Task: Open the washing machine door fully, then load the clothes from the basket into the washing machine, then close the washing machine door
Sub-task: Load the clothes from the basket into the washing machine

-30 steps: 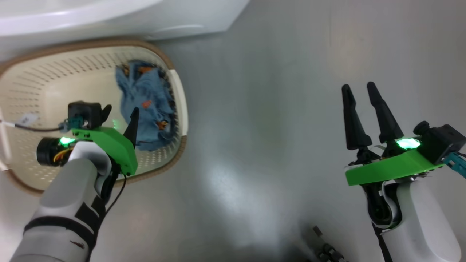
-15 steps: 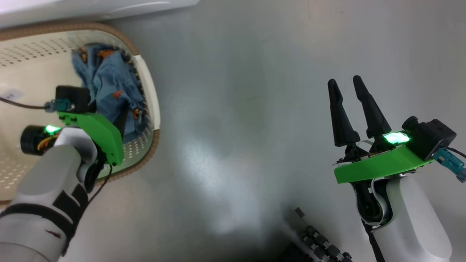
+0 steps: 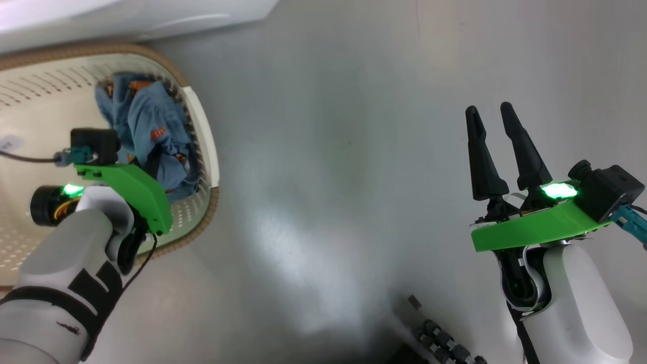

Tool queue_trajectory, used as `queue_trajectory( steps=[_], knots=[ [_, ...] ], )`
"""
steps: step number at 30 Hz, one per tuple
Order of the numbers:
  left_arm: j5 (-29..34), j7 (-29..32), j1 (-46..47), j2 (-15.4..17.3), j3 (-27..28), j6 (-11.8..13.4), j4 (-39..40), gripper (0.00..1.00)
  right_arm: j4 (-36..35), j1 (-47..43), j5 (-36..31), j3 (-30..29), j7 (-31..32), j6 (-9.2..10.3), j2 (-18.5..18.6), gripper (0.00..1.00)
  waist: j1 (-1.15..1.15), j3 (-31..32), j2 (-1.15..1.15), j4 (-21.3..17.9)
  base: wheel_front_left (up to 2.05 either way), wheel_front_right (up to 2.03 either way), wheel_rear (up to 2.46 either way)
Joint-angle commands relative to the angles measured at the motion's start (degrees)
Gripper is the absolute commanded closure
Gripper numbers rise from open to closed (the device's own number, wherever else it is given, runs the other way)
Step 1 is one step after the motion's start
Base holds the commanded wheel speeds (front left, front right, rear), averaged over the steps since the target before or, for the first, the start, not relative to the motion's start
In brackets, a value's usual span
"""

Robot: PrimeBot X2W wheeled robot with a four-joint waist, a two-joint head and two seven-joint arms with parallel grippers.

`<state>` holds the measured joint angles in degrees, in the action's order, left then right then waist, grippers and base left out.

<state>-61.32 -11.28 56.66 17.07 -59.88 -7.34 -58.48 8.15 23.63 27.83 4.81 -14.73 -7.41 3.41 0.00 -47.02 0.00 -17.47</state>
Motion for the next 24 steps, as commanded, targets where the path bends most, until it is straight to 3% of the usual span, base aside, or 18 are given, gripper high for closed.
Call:
queue_trajectory(
  steps=[1, 10, 17, 24],
  knots=[
    [-1.21, -1.41, -0.39, 1.13, 0.40, -0.14, -0.05, 1.00, -0.95, -2.24, -0.44, 0.79, -0.27, -0.08, 0.44, 0.00, 0.00, 2.34, 0.00, 1.30, 0.00, 0.00, 0.00],
    [-4.12, -3.63, -3.52, 1.92, -0.39, -0.14, -0.79, 1.00, 0.76, -2.99, -0.56, 0.69, -0.27, -0.08, 1.98, 0.00, 0.00, 9.21, 0.00, 4.17, 0.00, 0.00, 0.00],
    [1.10, -3.70, -6.82, 2.33, 8.57, -0.14, 1.40, 1.00, 3.26, -4.18, -0.87, 0.39, -0.27, -0.08, 3.17, 0.00, 0.00, 15.62, 0.00, 7.39, 0.00, 0.00, 0.00],
    [11.64, -3.71, -13.92, 2.13, 21.06, -0.14, 6.81, 1.00, 4.99, -7.15, -0.99, 0.61, -0.27, -0.08, 4.17, 0.00, 0.00, 22.75, 0.00, 10.26, 0.00, 0.00, 0.00]
  ],
)
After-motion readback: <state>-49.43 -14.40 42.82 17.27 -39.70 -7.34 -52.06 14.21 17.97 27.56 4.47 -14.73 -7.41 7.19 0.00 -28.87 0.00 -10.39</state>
